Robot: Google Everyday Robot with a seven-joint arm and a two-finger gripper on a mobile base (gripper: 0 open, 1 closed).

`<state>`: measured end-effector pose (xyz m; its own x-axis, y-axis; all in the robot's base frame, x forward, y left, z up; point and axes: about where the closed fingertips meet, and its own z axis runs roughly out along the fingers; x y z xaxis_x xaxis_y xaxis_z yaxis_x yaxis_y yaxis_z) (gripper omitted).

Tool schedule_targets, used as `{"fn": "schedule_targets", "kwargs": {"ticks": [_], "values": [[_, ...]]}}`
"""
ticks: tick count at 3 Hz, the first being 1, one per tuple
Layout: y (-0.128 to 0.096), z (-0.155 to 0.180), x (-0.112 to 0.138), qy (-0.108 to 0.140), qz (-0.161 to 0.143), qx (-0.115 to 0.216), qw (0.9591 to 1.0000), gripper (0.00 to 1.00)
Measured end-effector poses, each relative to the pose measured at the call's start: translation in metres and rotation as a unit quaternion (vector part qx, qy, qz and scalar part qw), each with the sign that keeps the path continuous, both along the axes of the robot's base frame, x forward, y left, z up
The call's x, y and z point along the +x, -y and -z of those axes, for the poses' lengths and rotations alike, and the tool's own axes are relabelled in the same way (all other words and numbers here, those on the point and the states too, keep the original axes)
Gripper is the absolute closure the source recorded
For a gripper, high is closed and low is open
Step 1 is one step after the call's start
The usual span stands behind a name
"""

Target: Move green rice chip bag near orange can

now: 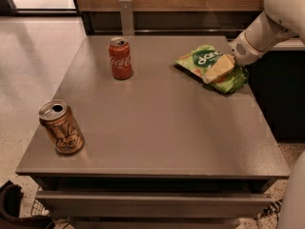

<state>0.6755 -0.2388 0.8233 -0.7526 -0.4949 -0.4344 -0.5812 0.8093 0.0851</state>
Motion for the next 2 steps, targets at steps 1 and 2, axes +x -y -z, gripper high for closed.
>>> {"fn": "schedule_targets", "kwargs": {"ticks": [1,2], "values": [[-0.0016,0.0031,0.0005,-0.002,-0.001,0.000,1.0000,0.40],[-0.0029,0.0045,0.0009,-0.004,-0.002,0.001,1.0000,0.71]]}}
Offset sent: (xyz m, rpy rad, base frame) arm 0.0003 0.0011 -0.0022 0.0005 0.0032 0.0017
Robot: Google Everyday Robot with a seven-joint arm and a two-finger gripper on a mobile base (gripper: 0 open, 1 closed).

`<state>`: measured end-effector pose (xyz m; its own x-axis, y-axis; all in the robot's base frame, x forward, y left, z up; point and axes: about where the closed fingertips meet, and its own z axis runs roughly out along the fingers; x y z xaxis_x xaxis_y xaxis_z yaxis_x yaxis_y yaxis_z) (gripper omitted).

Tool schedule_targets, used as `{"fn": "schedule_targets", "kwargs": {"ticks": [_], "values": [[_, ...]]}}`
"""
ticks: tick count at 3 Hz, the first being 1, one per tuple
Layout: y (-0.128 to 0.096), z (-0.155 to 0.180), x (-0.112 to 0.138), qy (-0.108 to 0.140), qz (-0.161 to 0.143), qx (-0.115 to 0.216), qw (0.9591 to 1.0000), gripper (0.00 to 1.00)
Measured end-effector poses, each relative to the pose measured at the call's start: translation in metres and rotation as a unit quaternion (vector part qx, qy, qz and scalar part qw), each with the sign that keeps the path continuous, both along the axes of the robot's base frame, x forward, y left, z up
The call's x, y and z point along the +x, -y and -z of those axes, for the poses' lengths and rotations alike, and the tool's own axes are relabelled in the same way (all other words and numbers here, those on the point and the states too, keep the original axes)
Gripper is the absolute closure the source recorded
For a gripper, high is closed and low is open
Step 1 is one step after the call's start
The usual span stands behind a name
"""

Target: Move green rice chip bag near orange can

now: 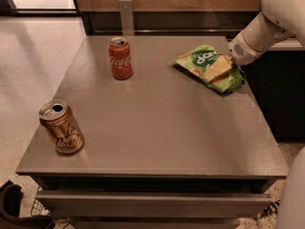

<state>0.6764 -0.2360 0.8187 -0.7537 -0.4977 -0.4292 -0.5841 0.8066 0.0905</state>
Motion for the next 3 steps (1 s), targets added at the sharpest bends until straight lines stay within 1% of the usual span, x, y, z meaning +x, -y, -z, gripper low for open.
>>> {"fn": "schedule_targets", "kwargs": {"ticks": [1,2,3], "values": [[0.0000,-0.0006,0.0000,0.000,0.000,0.000,1.0000,0.94],[0.0000,-0.0013,0.0000,0.000,0.000,0.000,1.0000,1.00],[0.0000,-0.0016,0.0000,0.000,0.000,0.000,1.0000,1.00]]}}
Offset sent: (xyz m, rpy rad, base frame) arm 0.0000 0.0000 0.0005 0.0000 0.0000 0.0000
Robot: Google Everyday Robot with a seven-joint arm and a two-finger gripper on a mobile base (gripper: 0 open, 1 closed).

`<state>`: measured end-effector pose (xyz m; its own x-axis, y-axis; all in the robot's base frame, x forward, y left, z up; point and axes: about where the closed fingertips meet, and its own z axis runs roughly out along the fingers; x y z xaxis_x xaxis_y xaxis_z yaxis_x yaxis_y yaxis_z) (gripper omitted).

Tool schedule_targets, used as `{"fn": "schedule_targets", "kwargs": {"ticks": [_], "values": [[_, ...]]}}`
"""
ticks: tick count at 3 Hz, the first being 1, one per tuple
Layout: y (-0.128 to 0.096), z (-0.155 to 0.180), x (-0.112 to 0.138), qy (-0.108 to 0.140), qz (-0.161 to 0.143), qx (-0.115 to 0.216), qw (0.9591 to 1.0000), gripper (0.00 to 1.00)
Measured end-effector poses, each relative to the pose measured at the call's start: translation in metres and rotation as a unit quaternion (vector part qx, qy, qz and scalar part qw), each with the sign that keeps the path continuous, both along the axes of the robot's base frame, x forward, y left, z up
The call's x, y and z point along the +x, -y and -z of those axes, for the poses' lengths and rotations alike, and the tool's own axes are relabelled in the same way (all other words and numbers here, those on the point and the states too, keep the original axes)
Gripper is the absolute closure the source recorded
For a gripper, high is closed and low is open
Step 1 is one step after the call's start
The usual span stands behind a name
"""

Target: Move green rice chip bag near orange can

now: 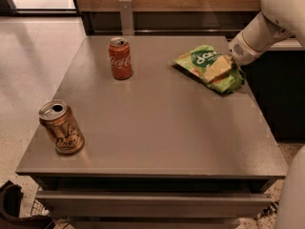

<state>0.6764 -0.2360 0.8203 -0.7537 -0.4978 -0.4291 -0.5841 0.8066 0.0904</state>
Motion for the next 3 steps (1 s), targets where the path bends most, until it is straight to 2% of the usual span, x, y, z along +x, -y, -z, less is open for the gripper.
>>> {"fn": "schedule_targets", "kwargs": {"ticks": [1,3], "values": [[0.000,0.000,0.000,0.000,0.000,0.000,1.0000,1.00],[0.011,-0.060,-0.028,0.031,0.013,-0.031,0.9989,1.00]]}}
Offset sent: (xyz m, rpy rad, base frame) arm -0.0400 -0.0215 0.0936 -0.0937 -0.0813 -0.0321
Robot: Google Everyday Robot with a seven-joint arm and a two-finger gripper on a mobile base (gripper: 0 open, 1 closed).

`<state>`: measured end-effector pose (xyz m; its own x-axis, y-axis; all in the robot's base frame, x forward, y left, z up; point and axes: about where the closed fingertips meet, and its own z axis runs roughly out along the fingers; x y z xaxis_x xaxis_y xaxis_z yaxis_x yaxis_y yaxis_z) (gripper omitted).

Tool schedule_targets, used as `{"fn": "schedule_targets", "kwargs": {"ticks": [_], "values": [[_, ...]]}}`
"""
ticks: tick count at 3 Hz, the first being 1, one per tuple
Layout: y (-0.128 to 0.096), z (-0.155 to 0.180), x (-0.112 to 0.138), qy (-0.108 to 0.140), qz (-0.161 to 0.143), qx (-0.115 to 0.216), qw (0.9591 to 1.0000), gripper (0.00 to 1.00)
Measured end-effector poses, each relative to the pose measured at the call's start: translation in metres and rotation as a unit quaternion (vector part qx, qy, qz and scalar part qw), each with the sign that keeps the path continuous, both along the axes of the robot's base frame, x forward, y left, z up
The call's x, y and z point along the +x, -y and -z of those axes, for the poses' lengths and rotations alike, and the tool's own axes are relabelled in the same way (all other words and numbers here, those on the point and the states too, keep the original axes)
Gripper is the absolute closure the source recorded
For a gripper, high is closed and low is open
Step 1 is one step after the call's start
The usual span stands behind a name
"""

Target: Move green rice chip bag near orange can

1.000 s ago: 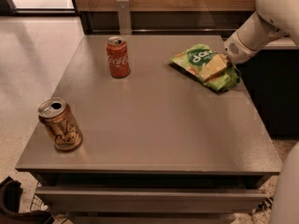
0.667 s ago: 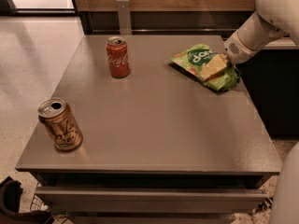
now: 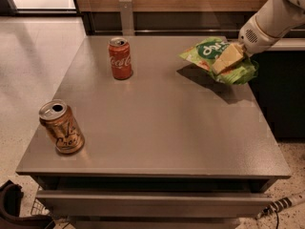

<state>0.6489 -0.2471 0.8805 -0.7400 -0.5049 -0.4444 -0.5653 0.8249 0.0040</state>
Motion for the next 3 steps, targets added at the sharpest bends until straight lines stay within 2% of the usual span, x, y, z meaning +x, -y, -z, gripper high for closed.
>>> {"fn": "schedule_targets", "kwargs": {"ticks": [1,2,3], "values": [[0.001,-0.031,-0.022,0.019,0.003,-0.014,0.9997,1.00],[-0.004,-0.046,-0.042,0.024,-0.014,-0.016,0.9995,1.00],[-0.027,-0.063,-0.085,0.040,-0.045,-0.039,0.9974,1.00]]}}
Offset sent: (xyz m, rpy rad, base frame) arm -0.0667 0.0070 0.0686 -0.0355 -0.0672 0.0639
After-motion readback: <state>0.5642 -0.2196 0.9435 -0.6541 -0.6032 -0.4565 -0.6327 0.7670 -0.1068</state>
